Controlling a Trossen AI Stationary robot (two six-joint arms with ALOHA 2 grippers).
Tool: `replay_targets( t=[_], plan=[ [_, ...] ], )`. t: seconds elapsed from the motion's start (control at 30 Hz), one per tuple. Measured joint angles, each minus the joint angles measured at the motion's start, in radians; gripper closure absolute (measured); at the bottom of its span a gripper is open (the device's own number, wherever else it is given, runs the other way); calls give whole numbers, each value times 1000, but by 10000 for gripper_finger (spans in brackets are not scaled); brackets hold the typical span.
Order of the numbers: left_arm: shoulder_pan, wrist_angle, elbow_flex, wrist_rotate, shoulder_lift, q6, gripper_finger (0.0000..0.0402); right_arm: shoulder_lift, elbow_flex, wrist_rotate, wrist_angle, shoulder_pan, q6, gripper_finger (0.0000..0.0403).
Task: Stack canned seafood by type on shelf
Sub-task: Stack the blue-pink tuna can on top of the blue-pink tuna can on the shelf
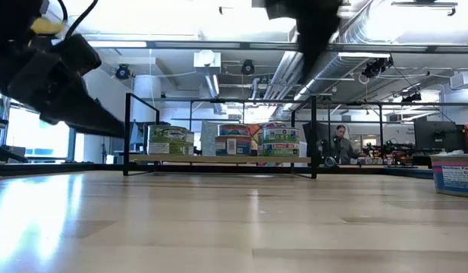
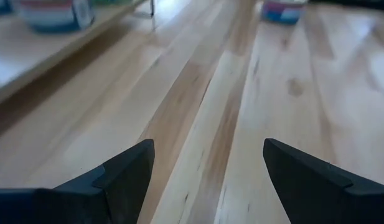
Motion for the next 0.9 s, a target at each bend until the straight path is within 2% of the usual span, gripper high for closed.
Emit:
replay_targets(
  t=[0.2, 0.3, 0.37, 0.5, 0.7, 0.9],
  plan=[
    [0, 152, 0, 0, 0, 158, 106, -185, -336, -194, 6, 168, 508, 403],
    [0, 221, 0, 0, 0, 223, 106, -238, -462, -220, 6, 245, 710, 403],
    [0, 259, 0, 0, 0, 255, 106, -251, -524, -223, 6, 282, 787, 403],
    [0, 317, 0, 0, 0, 306, 106, -250, -608, -201, 14, 314, 862, 403],
    [0, 355, 0, 0, 0, 332, 106, -254, -674, -196, 83, 299, 871, 403],
    [0, 355, 0, 0, 0, 332, 106, -250, -677, -119, 258, 245, 857, 403]
  ],
)
